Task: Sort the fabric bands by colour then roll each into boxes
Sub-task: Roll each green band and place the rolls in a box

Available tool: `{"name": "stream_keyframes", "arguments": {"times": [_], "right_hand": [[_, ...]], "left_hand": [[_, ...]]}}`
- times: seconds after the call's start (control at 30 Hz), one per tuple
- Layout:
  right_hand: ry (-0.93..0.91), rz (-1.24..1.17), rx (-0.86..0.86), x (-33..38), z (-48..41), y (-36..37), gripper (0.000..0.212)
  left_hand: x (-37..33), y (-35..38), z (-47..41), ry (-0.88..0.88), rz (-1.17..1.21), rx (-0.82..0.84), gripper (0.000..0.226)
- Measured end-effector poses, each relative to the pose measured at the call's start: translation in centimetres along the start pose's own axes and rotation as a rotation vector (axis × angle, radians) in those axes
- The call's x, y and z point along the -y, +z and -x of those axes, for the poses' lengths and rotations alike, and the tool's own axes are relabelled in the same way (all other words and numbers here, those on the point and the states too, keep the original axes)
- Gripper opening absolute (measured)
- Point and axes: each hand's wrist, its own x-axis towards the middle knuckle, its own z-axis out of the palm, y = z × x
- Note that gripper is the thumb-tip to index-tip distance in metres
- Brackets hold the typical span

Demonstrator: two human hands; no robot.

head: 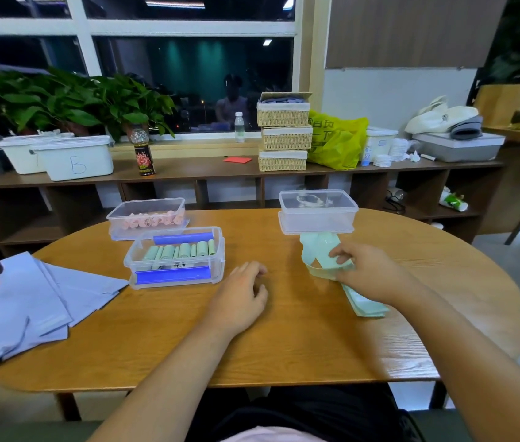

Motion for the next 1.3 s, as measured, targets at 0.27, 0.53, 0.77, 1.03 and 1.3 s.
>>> {"name": "stream_keyframes", "arguments": {"times": [0.27, 0.53, 0.77, 1.03, 1.3], "right_hand": [[-0.266, -0.542, -0.034, 7.4, -1.6, -2.0, 0.004], [-0.386, -0.796, -0.092, 10.9, -2.8, -3.1, 0.017], [-0.414, -0.958, -0.098, 12.6, -4.3, -4.7, 0.026], [-0.371, -0.769, -0.209, 13.0, -8.4, -4.0, 0.033], [-0.288, -0.467, -0.178, 11.6, -19.2, -0.1, 0.034]], "left_hand": [[-1.2, -1.4, 0.9, 0.035, 0.251, -0.061, 0.08], [-1.6, -1.9, 1.2, 0.019, 0.484, -0.015, 0.095], [-2.1, -1.6, 1.5, 0.047, 0.549, -0.088, 0.028], [-2.3, -1.7, 1.8, -0.076, 0.548, 0.085, 0.029], [-0.9, -0.2, 0.2, -0.264, 0.255, -0.036, 0.057]]}}
